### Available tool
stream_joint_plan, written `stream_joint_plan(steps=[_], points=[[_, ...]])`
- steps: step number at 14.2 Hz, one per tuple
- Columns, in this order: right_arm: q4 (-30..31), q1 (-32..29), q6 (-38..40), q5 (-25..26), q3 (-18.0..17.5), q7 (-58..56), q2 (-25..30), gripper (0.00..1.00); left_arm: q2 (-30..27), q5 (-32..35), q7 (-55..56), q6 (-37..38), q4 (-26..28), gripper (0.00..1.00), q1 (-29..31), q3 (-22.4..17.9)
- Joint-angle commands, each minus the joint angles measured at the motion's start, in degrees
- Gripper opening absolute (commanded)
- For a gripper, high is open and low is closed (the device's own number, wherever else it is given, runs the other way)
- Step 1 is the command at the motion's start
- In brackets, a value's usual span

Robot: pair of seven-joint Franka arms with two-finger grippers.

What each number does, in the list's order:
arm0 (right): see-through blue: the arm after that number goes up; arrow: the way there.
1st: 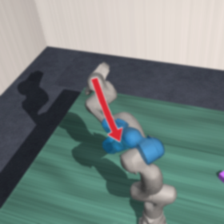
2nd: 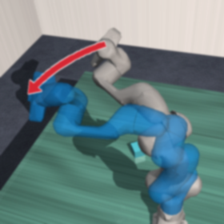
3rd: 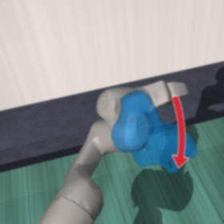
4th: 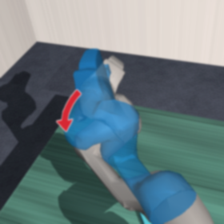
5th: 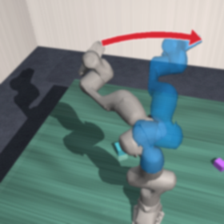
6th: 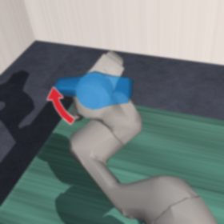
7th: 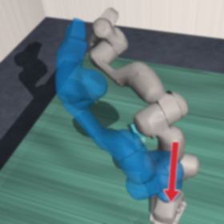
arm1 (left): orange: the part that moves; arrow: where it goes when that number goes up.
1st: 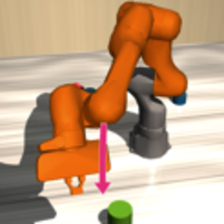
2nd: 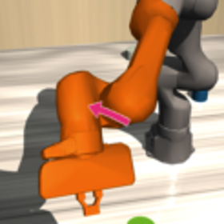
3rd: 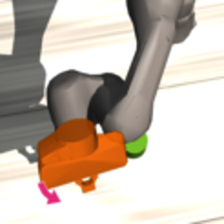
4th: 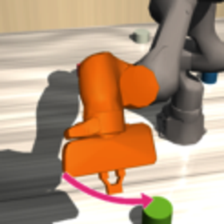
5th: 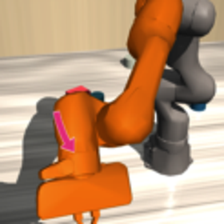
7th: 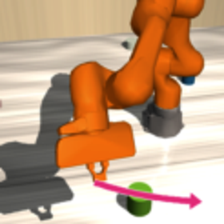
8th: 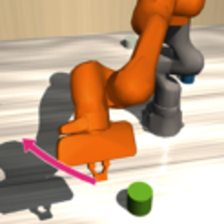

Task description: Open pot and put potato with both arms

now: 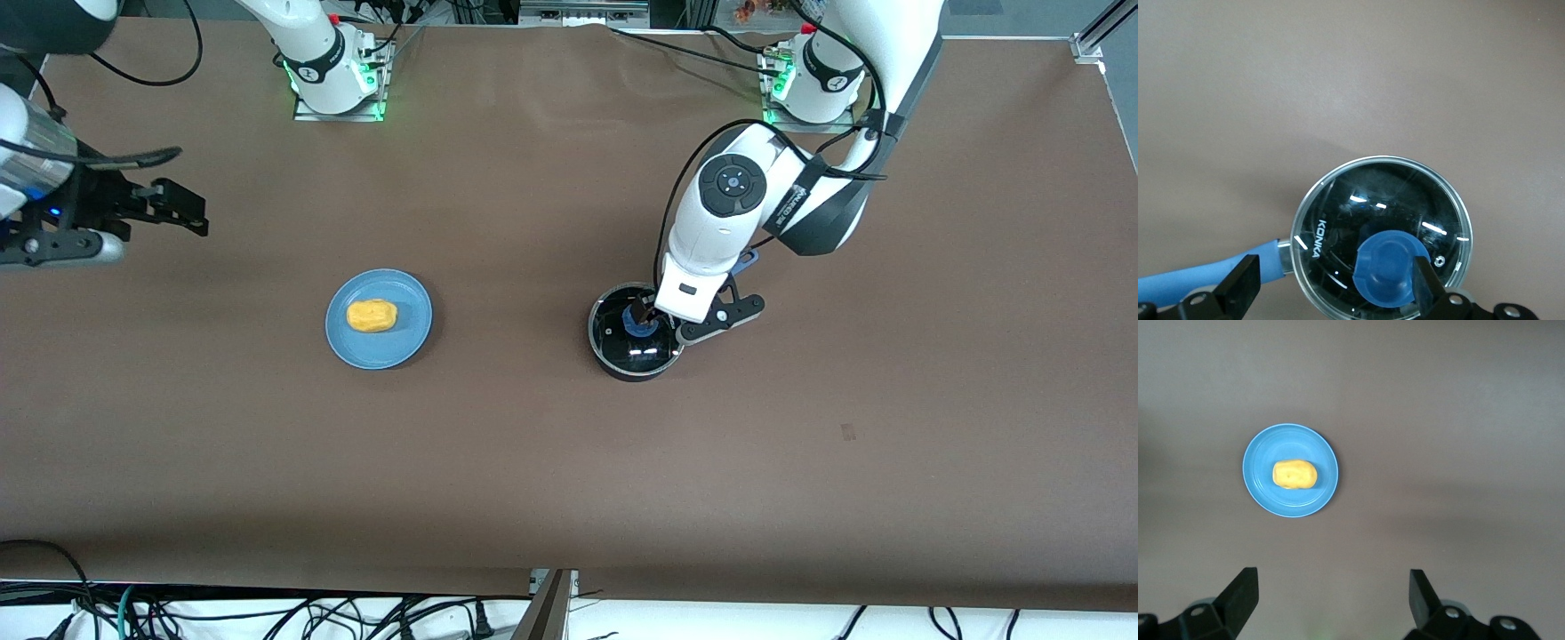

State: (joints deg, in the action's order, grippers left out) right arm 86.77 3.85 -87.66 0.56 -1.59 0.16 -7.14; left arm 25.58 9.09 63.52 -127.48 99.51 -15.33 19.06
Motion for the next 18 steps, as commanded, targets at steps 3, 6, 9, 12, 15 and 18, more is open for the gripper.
stream_joint_plan(steps=[3,6,9,12,15,18], points=[[-0.19,-0.25,-3.12,-0.56,-0.43,-0.87,-6.91,1.0,2.81,2.16,5.82,-4.36,-0.72,1.0,-2.07,-0.25],[0.16,4.73,-7.34,1.09,-0.61,-1.57,-11.04,1.0,3.24,2.16,7.05,-5.49,-0.81,1.0,-2.16,-0.25],[0.33,8.79,-8.84,4.09,-0.52,-1.22,-14.56,1.0,4.12,4.87,9.85,-6.29,-0.9,1.0,-3.21,-0.34],[1.21,11.61,-9.37,5.58,-0.52,-1.66,-16.93,1.0,5.27,8.75,13.38,-6.55,-1.07,1.0,-3.83,-0.25],[3.05,14.33,-9.64,8.4,-0.61,-4.89,-18.96,1.0,5.88,8.67,13.47,-7.35,-1.07,1.0,-3.83,-0.25],[3.67,14.6,-10.25,8.32,-0.61,-13.31,-20.63,1.0,6.06,8.84,13.65,-7.43,-1.07,1.0,-3.83,-0.25]])
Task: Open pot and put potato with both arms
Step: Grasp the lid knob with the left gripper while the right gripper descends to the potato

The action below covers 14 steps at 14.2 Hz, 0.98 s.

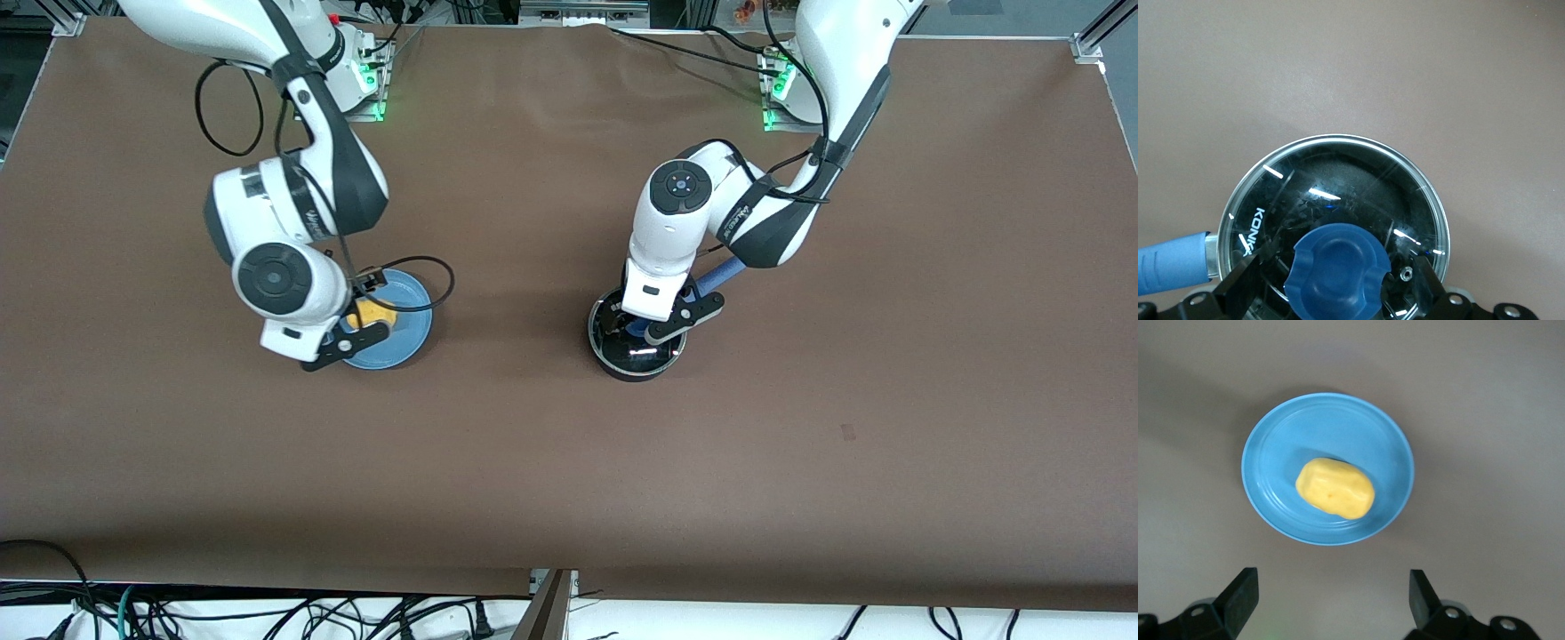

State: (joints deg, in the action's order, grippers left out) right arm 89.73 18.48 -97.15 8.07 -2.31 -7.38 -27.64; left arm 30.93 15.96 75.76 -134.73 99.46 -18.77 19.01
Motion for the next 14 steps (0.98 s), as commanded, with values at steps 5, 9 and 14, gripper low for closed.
stream_joint_plan(steps=[5,9,14], points=[[4.83,-0.29,-3.48,0.89,0.2,-15.81,-0.74,1.0,1.32,4.25,0.44,-0.19,-0.85,1.0,-0.39,-0.11],[9.49,-0.37,-10.59,0.98,0.2,-27.48,-0.92,1.0,1.58,4.44,-3.69,-0.01,-0.76,1.0,-0.39,-0.02],[13.01,-0.46,-15.26,1.07,0.46,-37.87,-0.75,1.0,1.67,3.65,-4.49,0.08,-0.67,1.0,-0.39,0.59]])
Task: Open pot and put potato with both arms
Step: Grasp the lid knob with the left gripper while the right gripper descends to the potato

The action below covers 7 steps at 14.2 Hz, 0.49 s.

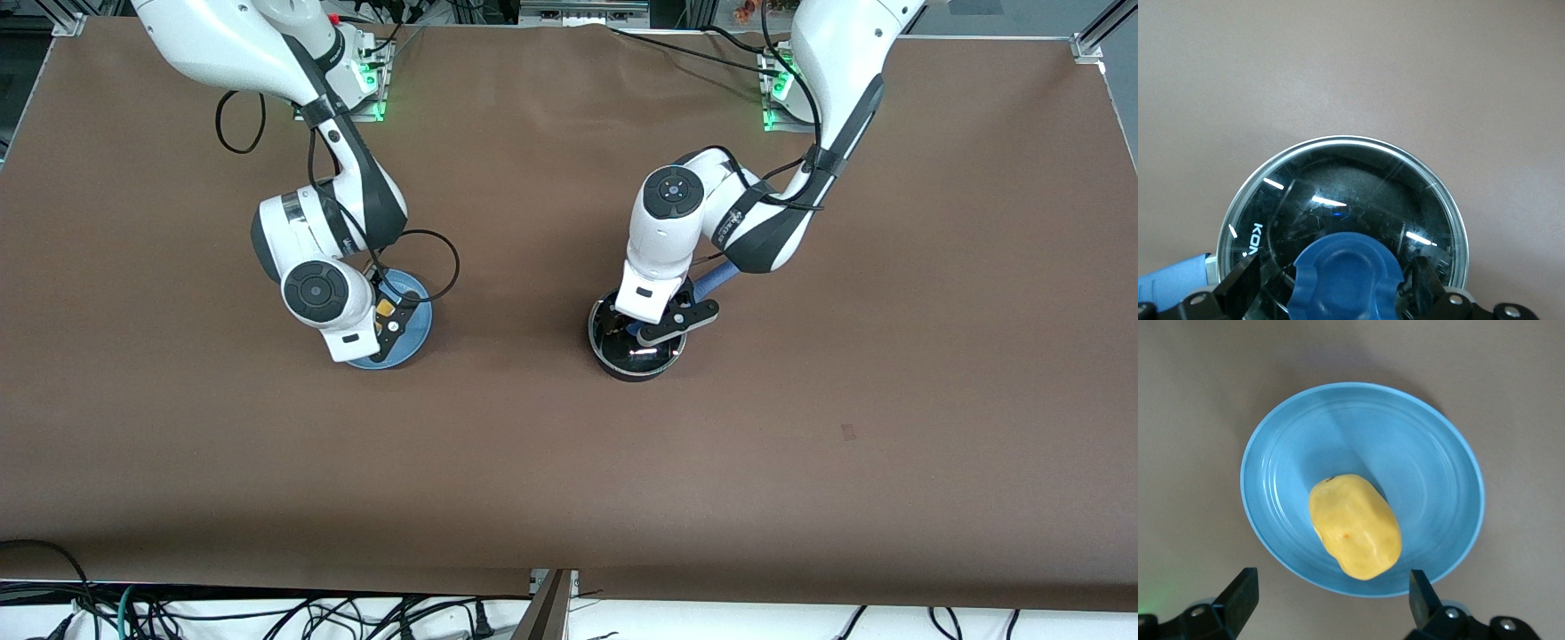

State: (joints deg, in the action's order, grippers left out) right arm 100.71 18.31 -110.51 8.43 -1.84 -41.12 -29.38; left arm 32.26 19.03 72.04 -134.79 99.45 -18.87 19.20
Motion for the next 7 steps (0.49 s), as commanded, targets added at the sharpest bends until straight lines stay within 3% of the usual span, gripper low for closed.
stream_joint_plan(steps=[1,7], points=[[2.38,-0.29,-2.86,0.71,0.08,-5.97,0.99,1.0,0.44,0.39,-0.67,0.14,-0.66,1.0,-0.29,0.58],[5.2,-0.64,-9.01,0.8,0.34,-12.21,0.72,1.0,0.35,0.3,-0.49,0.49,-0.66,0.95,-0.29,0.67]])
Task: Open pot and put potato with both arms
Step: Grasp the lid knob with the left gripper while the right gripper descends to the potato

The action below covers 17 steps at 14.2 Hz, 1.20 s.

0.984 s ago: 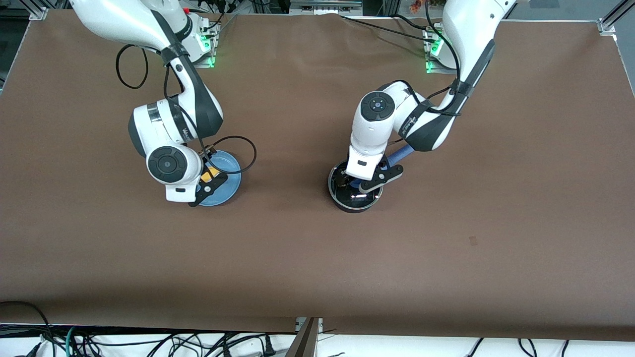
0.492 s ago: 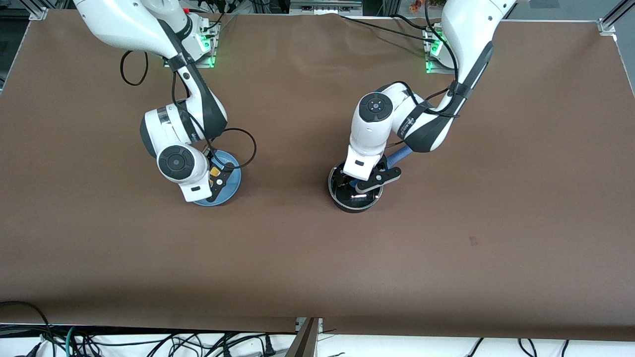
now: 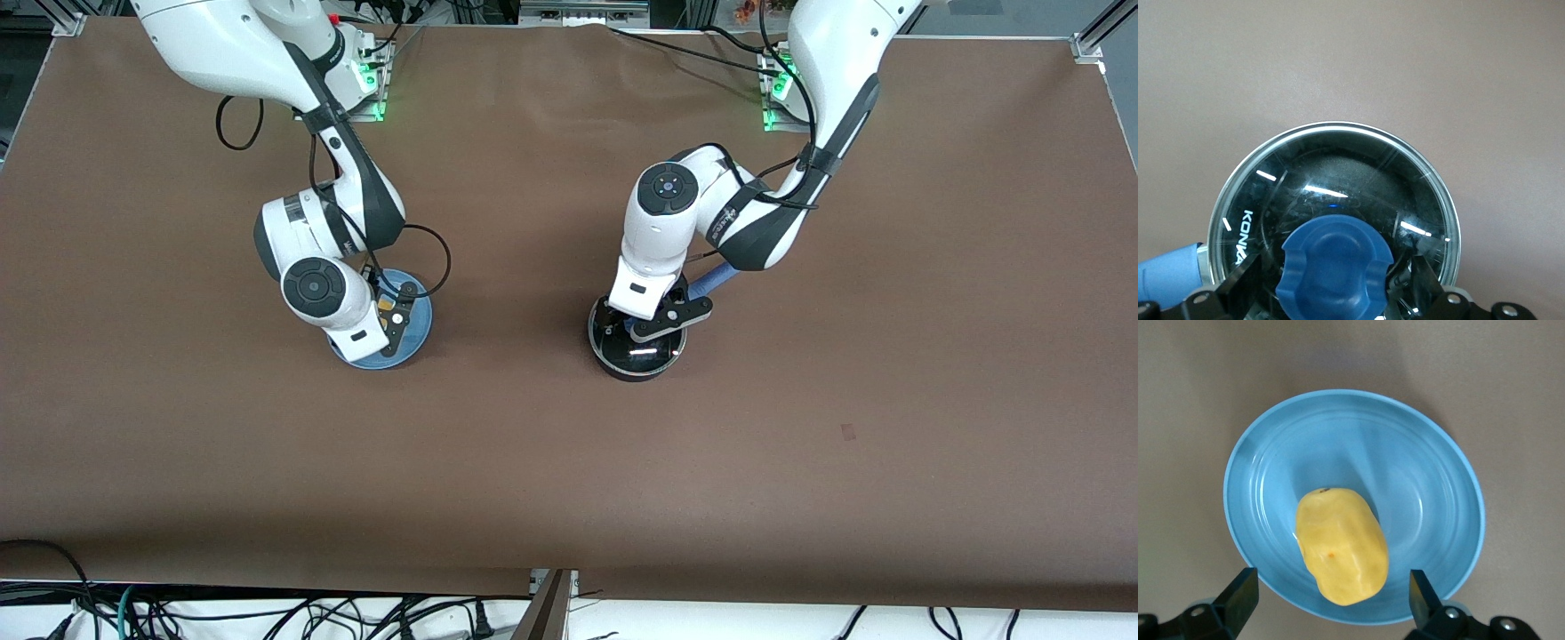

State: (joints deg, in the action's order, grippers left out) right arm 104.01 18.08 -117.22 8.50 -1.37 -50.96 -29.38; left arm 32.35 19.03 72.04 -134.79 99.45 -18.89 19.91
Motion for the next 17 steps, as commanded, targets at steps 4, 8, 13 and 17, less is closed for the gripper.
stream_joint_plan(steps=[4,8,13,17], points=[[5.85,-0.67,-8.71,0.73,0.93,-7.3,0.81,1.0,0.26,0.3,-0.67,0.49,-0.4,0.89,-0.27,-0.05],[6.12,-0.67,-10.31,0.73,1.02,-8.55,0.38,1.0,0.26,0.3,-0.76,0.49,-0.13,0.8,-0.27,-0.05],[7.87,-0.67,-13.47,0.73,1.02,-8.99,-0.15,1.0,0.26,0.3,-1.03,0.75,-0.13,0.66,-0.27,-0.05],[8.67,-0.67,-14.26,0.73,1.02,-8.99,-0.33,0.99,0.26,0.3,-1.38,0.75,-0.22,0.6,-0.18,-0.05]])
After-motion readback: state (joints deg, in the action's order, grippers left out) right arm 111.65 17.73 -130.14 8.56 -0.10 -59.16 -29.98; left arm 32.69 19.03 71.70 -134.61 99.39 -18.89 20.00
